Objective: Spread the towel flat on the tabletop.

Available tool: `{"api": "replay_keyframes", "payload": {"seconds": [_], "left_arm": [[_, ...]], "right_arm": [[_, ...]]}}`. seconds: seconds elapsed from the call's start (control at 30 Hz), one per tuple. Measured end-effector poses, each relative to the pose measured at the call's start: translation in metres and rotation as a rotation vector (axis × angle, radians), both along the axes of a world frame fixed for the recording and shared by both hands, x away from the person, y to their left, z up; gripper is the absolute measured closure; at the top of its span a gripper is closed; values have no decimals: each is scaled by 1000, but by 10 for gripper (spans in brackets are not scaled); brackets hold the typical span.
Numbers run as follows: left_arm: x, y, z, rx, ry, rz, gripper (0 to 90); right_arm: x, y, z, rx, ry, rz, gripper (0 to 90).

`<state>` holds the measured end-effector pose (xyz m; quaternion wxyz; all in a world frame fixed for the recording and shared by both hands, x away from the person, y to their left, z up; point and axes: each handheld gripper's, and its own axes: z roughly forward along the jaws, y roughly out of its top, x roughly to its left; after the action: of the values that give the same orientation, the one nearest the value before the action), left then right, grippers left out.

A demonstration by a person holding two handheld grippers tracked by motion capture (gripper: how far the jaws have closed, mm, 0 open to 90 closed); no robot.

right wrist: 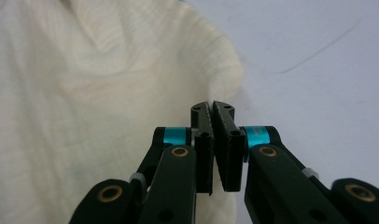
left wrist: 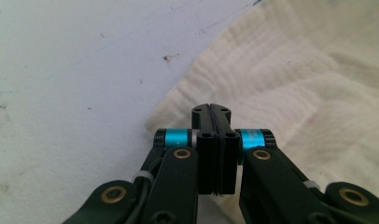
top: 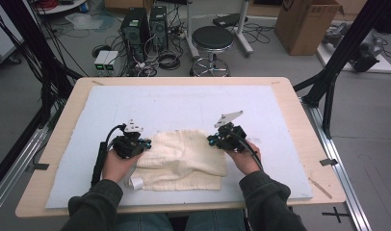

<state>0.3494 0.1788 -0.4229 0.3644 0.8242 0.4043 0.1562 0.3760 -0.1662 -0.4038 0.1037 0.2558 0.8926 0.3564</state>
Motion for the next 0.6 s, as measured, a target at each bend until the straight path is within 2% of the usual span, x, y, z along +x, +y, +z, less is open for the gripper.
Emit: {"api": "replay_keyframes", "payload": {"seconds": [0.1, 0.17, 0.3, 0.4, 0.53, 0.6], "left_arm": [[-4, 3, -2, 7, 10, -9, 888], [-5, 5, -5, 17, 16, -9, 888], [-5, 8, -9, 17, 29, -2, 887], [-5, 8, -9, 22, 28, -4, 887], [-4, 8, -10, 28, 32, -6, 887], [-3, 8, -10, 27, 32, -4, 887]], "right_arm": [[-8, 11, -16, 5, 41, 42, 797], [-13, 16, -23, 21, 87, 82, 750], [-21, 16, -22, 44, 76, 120, 674], [-17, 6, -13, 87, 56, 107, 660], [-4, -12, -2, 150, 48, 49, 671], [5, -21, 1, 178, 59, 6, 687]]}}
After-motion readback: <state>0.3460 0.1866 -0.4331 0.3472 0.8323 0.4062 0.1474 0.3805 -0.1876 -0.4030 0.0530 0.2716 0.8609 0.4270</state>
